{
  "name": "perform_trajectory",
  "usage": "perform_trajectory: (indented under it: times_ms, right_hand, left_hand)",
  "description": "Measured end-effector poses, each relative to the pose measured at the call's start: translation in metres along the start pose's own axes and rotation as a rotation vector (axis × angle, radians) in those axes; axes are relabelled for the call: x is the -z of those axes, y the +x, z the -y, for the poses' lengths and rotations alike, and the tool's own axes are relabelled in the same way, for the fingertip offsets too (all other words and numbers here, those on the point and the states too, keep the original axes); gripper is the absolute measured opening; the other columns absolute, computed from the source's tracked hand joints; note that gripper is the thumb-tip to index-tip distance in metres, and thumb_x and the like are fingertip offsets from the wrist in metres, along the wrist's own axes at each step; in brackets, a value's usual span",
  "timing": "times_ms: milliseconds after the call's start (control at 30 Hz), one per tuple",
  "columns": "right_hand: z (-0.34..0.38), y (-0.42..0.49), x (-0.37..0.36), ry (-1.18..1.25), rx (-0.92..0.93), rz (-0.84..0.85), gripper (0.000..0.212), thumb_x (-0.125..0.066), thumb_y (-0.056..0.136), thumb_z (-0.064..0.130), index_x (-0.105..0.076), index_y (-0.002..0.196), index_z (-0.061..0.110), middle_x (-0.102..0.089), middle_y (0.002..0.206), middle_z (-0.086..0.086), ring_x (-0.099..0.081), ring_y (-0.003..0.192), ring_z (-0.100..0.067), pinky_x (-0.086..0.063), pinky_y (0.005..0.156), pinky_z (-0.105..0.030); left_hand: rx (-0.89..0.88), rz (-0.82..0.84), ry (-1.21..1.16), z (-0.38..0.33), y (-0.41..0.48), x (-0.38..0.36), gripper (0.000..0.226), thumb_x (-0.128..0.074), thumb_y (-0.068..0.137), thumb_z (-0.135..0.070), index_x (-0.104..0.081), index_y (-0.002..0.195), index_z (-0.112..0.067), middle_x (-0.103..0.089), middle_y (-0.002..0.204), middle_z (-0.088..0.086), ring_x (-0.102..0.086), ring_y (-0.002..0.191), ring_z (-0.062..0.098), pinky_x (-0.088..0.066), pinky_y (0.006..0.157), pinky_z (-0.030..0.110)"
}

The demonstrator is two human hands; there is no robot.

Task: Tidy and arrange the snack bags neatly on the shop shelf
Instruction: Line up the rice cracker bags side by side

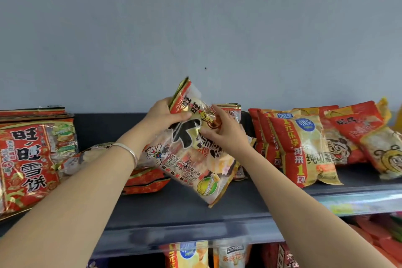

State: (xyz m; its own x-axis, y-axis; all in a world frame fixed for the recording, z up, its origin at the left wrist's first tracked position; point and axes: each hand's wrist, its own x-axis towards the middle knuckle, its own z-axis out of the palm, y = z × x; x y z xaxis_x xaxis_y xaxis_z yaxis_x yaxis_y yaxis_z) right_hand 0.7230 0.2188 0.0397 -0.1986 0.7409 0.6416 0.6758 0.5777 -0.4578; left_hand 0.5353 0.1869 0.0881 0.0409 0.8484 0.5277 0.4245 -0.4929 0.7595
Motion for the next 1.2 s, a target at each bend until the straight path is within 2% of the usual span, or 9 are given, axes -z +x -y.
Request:
perform_trajectory:
  times_ms: [133,267,367,467,567,667,800,1033,1200]
  right_hand:
    - [-0.009,0.003,0.019,0.044,-0.076,0.085,0.105,-0.071,0.064,0.068,-0.018,0.149,0.036,-0.039,0.150,0.004,-0.042,0.134,-0.023,-0.035,0.107,-0.053]
    - [-0.019,0.004,0.026,0.116,-0.192,0.016,0.094,-0.078,0.063,0.060,-0.034,0.140,0.031,-0.058,0.130,0.006,-0.058,0.115,-0.022,-0.044,0.100,-0.049]
    - [-0.033,-0.001,0.023,0.235,-0.216,-0.119,0.081,-0.080,0.067,0.052,-0.042,0.132,0.023,-0.060,0.124,0.004,-0.059,0.110,-0.019,-0.051,0.092,-0.043]
    - [-0.048,-0.001,0.021,0.345,-0.264,-0.267,0.061,-0.078,0.071,0.050,-0.049,0.117,0.022,-0.065,0.104,0.007,-0.063,0.097,-0.017,-0.053,0.083,-0.038]
    - [-0.062,0.000,0.013,0.572,-0.348,-0.336,0.049,-0.076,0.076,0.043,-0.051,0.112,0.022,-0.065,0.101,0.006,-0.064,0.095,-0.015,-0.053,0.087,-0.038]
    - [-0.074,0.001,-0.004,0.692,-0.401,-0.333,0.042,-0.071,0.082,0.040,-0.052,0.115,0.022,-0.065,0.105,0.004,-0.064,0.098,-0.015,-0.052,0.093,-0.041]
    - [-0.090,0.000,-0.030,0.633,-0.504,-0.228,0.056,-0.060,0.091,0.040,-0.039,0.140,0.024,-0.056,0.124,0.007,-0.053,0.121,-0.020,-0.043,0.104,-0.044]
    - [-0.106,-0.009,-0.065,0.274,-0.703,-0.160,0.064,-0.032,0.096,0.056,-0.008,0.152,0.032,-0.026,0.152,-0.010,-0.033,0.134,-0.037,-0.029,0.109,-0.053]
    - [-0.112,-0.026,-0.075,0.185,-0.594,-0.264,0.060,-0.028,0.098,0.052,-0.016,0.151,0.025,-0.036,0.148,-0.011,-0.041,0.128,-0.035,-0.035,0.104,-0.049]
  left_hand:
    - [-0.051,0.062,0.074,-0.006,0.012,-0.009,0.031,-0.077,0.076,-0.025,-0.058,0.101,-0.022,-0.067,0.096,-0.002,-0.066,0.090,0.016,-0.053,0.087,0.037]
    - [-0.140,0.019,0.358,-0.010,0.024,-0.022,0.037,-0.072,0.078,-0.042,-0.057,0.107,-0.025,-0.066,0.101,-0.005,-0.063,0.094,0.016,-0.051,0.089,0.043]
    - [-0.242,-0.282,0.612,0.002,0.024,-0.032,0.048,-0.060,0.085,-0.049,-0.052,0.125,-0.025,-0.060,0.122,-0.003,-0.057,0.111,0.019,-0.045,0.093,0.040]
    - [-0.195,-0.556,0.406,0.027,0.016,-0.042,0.061,-0.061,0.087,-0.042,-0.039,0.139,-0.021,-0.040,0.142,0.005,-0.039,0.131,0.022,-0.036,0.103,0.044]
    - [0.058,-0.455,-0.016,0.058,0.003,-0.063,0.085,-0.068,0.083,-0.037,-0.016,0.149,-0.022,-0.016,0.153,0.010,-0.021,0.140,0.025,-0.023,0.112,0.043]
    - [0.300,-0.152,-0.396,0.085,-0.007,-0.086,0.083,-0.070,0.083,-0.029,-0.018,0.147,-0.026,-0.037,0.147,0.009,-0.042,0.129,0.024,-0.036,0.107,0.043]
    - [0.348,-0.179,-0.298,0.110,-0.012,-0.109,0.054,-0.063,0.089,-0.013,-0.036,0.135,-0.017,-0.056,0.127,0.006,-0.054,0.108,0.016,-0.043,0.090,0.030]
    - [0.360,-0.290,0.034,0.135,-0.016,-0.140,0.076,-0.057,0.089,-0.042,-0.013,0.149,-0.029,-0.019,0.151,0.008,-0.024,0.138,0.031,-0.027,0.111,0.045]
    - [0.241,-0.244,-0.106,0.145,-0.017,-0.145,0.079,-0.056,0.091,-0.039,-0.006,0.151,-0.025,-0.027,0.150,0.006,-0.026,0.139,0.023,-0.024,0.114,0.044]
